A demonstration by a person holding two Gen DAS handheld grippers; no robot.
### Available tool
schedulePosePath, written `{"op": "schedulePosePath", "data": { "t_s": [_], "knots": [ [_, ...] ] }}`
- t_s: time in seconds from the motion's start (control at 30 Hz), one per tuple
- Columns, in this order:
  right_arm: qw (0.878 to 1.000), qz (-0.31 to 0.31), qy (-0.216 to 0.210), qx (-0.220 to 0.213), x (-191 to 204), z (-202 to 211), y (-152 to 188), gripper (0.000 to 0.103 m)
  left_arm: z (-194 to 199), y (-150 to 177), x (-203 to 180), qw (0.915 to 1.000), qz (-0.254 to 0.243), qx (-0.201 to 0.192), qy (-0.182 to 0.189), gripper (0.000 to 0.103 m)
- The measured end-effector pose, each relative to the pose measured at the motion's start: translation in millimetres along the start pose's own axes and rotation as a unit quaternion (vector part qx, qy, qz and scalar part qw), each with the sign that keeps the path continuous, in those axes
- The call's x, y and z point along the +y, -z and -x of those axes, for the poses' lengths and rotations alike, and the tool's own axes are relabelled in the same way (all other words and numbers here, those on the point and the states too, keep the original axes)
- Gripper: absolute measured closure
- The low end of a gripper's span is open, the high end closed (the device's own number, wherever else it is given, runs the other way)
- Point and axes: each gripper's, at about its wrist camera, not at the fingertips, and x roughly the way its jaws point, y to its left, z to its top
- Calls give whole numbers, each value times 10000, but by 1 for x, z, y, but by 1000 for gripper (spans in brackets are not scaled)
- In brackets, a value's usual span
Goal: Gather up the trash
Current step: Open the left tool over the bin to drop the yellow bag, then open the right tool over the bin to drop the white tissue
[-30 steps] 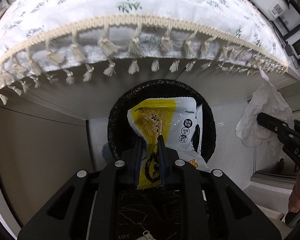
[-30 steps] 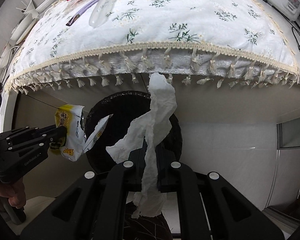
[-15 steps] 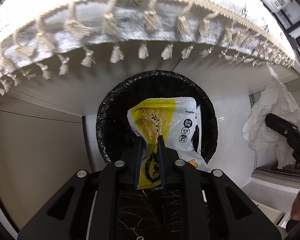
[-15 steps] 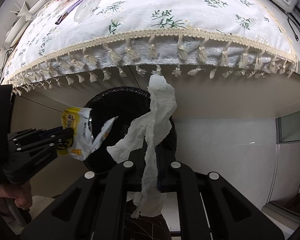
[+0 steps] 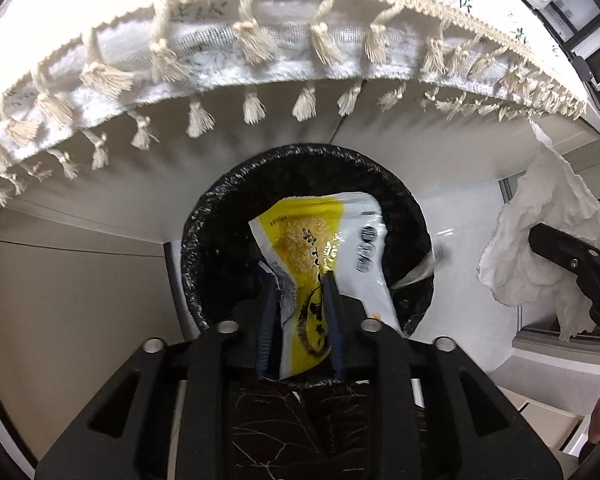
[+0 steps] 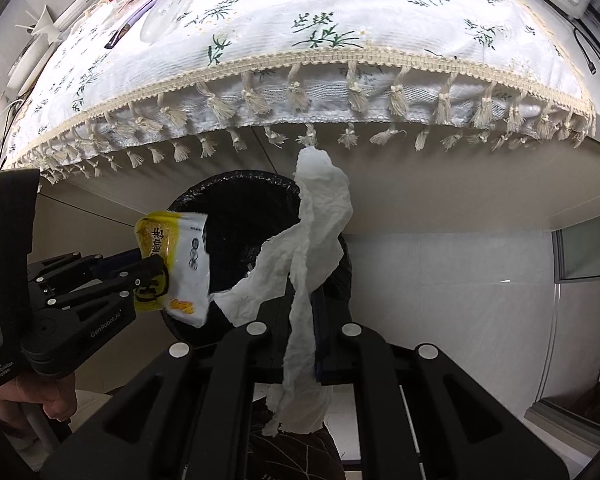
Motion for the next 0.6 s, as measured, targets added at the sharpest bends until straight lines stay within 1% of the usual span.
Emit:
{"op": "schedulePosePath", "data": {
  "t_s": [0.07,0.13,0.17,0.3,0.4,0.47,0.53,0.6],
  "knots": [
    [10000,-10,-16,15,1,-3,-2,98,4,0,3,9999,84,-59,11,60],
    [10000,-14,-24,23,4,-6,-4,98,7,0,6,9998,162,-86,33,55],
    [10000,-8,-28,25,6,-6,-5,98,8,0,8,9998,186,-94,39,51],
    [10000,17,-38,30,12,-11,-8,98,14,0,16,9994,311,-145,57,43],
    [9999,60,-66,51,21,-16,-10,98,24,3,24,9988,418,-255,44,33],
    [9999,104,-99,67,29,-21,-12,98,30,5,30,9981,486,-364,-54,20],
    [9998,138,-126,97,37,-27,-15,97,34,7,38,9975,561,-422,-119,15],
    [9996,187,-173,123,46,-33,-17,97,38,10,45,9968,657,-450,-104,12]
  ]
}}
